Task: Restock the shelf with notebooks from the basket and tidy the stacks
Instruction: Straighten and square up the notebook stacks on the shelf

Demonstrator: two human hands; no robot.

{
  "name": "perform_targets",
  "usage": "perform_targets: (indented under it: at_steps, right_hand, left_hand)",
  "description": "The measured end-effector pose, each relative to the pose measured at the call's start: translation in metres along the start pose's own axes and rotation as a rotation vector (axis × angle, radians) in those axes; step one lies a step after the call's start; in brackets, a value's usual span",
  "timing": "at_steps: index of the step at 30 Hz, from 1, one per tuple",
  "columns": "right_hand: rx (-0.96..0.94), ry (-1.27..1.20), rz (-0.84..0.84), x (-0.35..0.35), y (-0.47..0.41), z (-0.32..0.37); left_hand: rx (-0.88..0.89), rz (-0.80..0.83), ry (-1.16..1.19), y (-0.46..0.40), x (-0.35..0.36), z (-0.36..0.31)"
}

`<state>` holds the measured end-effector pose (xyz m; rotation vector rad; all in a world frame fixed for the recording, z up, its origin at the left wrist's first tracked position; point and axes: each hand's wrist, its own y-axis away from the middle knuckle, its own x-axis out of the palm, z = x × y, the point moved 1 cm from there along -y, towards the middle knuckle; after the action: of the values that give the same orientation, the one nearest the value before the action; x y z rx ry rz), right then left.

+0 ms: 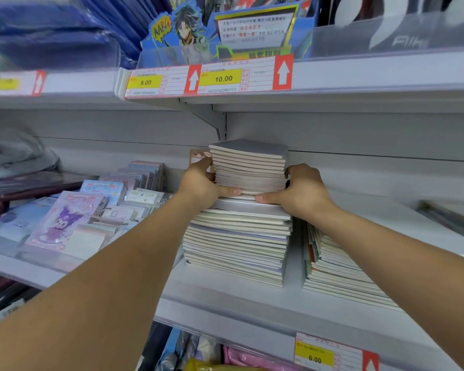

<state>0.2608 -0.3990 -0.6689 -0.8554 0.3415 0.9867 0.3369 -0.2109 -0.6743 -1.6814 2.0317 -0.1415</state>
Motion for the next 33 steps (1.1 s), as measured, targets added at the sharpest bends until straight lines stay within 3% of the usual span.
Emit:
perform_targets:
  at_steps: [4, 23, 29, 33]
  right_hand:
    - [0.015, -0.001, 0.005, -0.001, -0.002, 0.000]
    - [0.021, -0.052, 0.152, -0.013, -0.006, -0.008]
    - [0.037, 0.007, 0.104, -0.014, -0.015, -0.003]
    - [-0.017, 0.049, 0.088, -0.013, -0.014, -0.006]
  left_hand:
    - [-0.003, 0.066, -0.005, -0.003, -0.003, 0.002]
    - [0.048, -0.077, -0.041, -0.005, 0.006, 0.000]
    - [-0.011, 0.000, 0.034, -0.010, -0.006, 0.008]
    - [0.003, -0.062, 0.011, -0.013, -0.005, 0.011]
